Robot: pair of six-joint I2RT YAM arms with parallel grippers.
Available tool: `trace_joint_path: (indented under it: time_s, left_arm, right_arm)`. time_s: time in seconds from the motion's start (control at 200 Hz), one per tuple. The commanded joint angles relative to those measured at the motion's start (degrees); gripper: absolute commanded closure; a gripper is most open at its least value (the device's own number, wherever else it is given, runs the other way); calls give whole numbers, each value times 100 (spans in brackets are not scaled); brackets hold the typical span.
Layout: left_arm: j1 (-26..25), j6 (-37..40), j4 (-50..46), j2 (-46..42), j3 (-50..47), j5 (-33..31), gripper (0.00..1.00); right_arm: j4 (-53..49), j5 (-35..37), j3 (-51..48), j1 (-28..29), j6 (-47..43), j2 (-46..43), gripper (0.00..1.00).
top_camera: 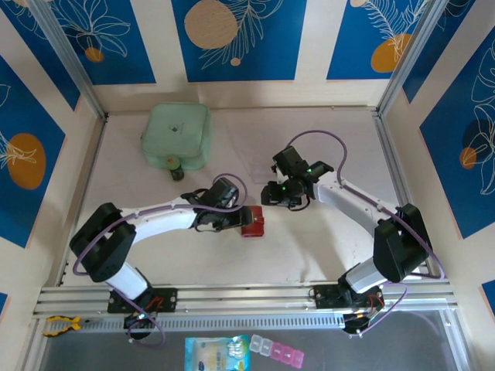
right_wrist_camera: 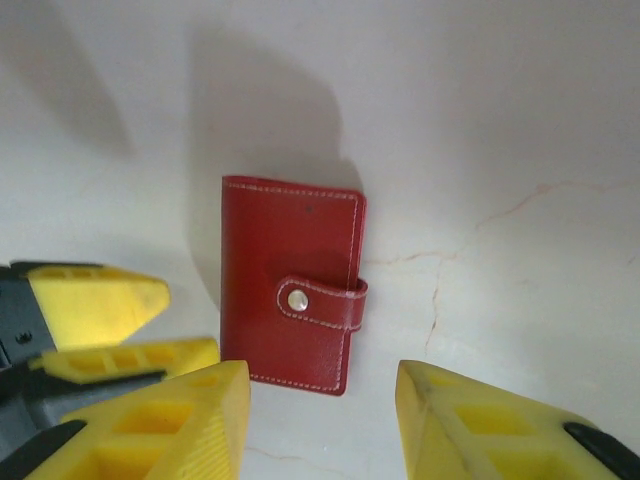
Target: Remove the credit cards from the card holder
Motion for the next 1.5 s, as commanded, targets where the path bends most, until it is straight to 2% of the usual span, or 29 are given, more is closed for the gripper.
trace_joint_path:
  time_s: [0.0,0.115,0.23,0.41,0.62,0.84,1.265,1.496]
  left_arm:
    - [194,-284,952,-170,-385,480,41]
    - [357,-547,1677,-145,-842,868,53]
    - [495,-840,2306,-171,-1273,1068,59]
    - [597,-837,2457,-180,-1409,1259,69]
    - [667,-873,2673,-121,-1410,1398,73]
    - [684,-870,2801,104,-1274,1602,86]
    - [684,-982,2960,565,-1073,1899,91]
    - [678,-907,2604,665,-1028,1808,92]
  right_arm:
    - [-388,207,136,284,291,256,59]
    - [-460,221,240,538,441,582,62]
    - [-602,217,462,738,530,926,63]
    - [-808,411,812,852,526,1372,64]
    - [-856,367,1076,893,530,1787,65]
    - [-883,394,1231,887,470,2087,65]
    - [-819,482,1173,834,475,2428,59]
    - [-723,464,1057,819,536,2428,64]
